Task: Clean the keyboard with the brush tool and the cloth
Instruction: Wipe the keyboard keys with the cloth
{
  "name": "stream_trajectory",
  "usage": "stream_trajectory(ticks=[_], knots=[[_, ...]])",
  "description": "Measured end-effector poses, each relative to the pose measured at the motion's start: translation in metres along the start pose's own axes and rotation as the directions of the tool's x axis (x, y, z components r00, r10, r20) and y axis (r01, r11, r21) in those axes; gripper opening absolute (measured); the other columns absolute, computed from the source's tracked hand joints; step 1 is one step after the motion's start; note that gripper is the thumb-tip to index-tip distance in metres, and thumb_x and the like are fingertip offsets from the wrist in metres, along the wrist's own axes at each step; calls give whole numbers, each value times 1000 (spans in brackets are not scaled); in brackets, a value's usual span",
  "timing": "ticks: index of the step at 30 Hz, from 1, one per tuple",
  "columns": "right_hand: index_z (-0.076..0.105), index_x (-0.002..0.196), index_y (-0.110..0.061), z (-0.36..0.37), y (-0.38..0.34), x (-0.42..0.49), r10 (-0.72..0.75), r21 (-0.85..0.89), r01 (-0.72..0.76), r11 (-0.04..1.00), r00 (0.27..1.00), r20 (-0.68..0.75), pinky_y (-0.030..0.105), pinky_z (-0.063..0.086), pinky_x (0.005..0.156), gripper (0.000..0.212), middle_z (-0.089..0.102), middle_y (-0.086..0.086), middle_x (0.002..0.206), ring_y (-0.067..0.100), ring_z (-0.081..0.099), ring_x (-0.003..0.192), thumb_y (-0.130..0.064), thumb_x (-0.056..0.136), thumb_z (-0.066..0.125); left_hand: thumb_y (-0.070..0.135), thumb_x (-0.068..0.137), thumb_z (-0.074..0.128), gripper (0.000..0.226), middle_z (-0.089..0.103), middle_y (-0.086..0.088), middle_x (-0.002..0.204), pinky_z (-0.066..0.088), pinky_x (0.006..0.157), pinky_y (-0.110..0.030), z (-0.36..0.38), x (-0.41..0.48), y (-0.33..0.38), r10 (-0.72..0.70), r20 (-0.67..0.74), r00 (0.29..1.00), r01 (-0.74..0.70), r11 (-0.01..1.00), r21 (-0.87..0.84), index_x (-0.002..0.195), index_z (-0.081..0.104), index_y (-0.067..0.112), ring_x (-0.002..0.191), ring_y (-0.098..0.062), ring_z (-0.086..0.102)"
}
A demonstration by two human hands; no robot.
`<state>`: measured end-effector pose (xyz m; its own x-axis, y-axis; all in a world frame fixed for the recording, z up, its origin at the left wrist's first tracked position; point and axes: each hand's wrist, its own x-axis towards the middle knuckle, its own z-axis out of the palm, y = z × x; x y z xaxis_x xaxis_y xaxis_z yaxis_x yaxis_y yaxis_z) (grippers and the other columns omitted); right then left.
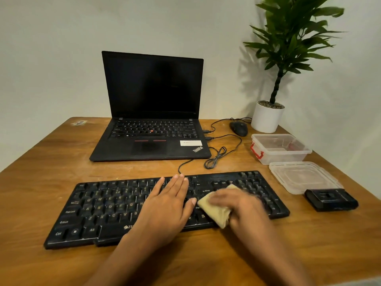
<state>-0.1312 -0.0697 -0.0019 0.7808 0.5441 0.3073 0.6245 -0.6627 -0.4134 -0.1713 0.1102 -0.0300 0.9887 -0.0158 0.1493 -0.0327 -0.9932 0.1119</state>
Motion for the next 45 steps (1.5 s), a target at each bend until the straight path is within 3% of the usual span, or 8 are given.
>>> stream_trajectory(ticks=[5,11,17,22,29,37,40,45], knots=[[68,106,-27,-14,22,1,168,-50,-170,984,984,-58,22,34,97,44,58,-12,120,7,45,117,6,81,54,58,69,-24,87,-7,6,155,-17,110,-29,1,-1,0,8,-9,1000,-8,1000,3,146,-6,21,137,-1,-15],[59,119,-27,7,-20,1,-45,-45,47,998,997,57,15,28,99,38,53,-17,120,-1,40,113,-9,86,55,55,59,-38,99,-7,4,155,-18,108,-29,1,0,-1,29,-9,1000,-28,998,49,146,-7,20,129,1,-20],[69,99,-28,-23,25,9,141,-192,-152,970,988,-69,28,43,91,37,61,-9,112,12,50,109,1,79,61,55,66,-31,91,-7,5,155,-18,109,-30,2,-1,-1,22,-19,1000,-21,999,39,146,-6,20,136,-2,-16],[51,127,-32,5,-2,-2,-9,-172,17,985,999,45,22,27,106,48,47,-16,133,7,36,122,-7,86,56,54,68,-28,88,-5,5,155,-19,108,-31,1,-1,-1,15,-24,1000,-14,999,33,146,-5,20,130,0,-19],[53,126,-33,-11,12,9,58,-280,-85,956,993,-104,24,29,89,50,48,-13,122,9,35,109,-6,84,55,56,54,-45,107,-2,4,155,-19,108,-31,3,0,0,14,-26,1000,-12,998,59,146,-4,20,130,-1,-18],[52,124,-39,-24,9,-14,21,-224,-10,975,999,46,21,25,83,41,44,-15,117,4,31,103,-19,89,54,54,55,-46,107,0,5,156,-19,108,-32,3,-1,1,-3,-49,999,8,995,99,146,-3,19,141,-5,-7],[57,119,-38,-31,13,-17,89,-168,-105,980,991,-100,22,28,89,46,45,-12,119,5,32,105,-8,84,55,55,64,-38,92,-7,6,153,-20,108,-32,-2,-2,6,20,-67,998,-16,998,60,143,-8,20,137,-3,-13],[66,109,-33,0,5,-27,-15,-223,9,975,1000,-25,28,29,76,58,61,-9,111,18,51,101,-1,63,77,57,73,-21,81,-15,12,149,-19,110,-30,-1,-1,29,105,-22,994,-105,994,-26,145,-11,23,134,2,-20]])
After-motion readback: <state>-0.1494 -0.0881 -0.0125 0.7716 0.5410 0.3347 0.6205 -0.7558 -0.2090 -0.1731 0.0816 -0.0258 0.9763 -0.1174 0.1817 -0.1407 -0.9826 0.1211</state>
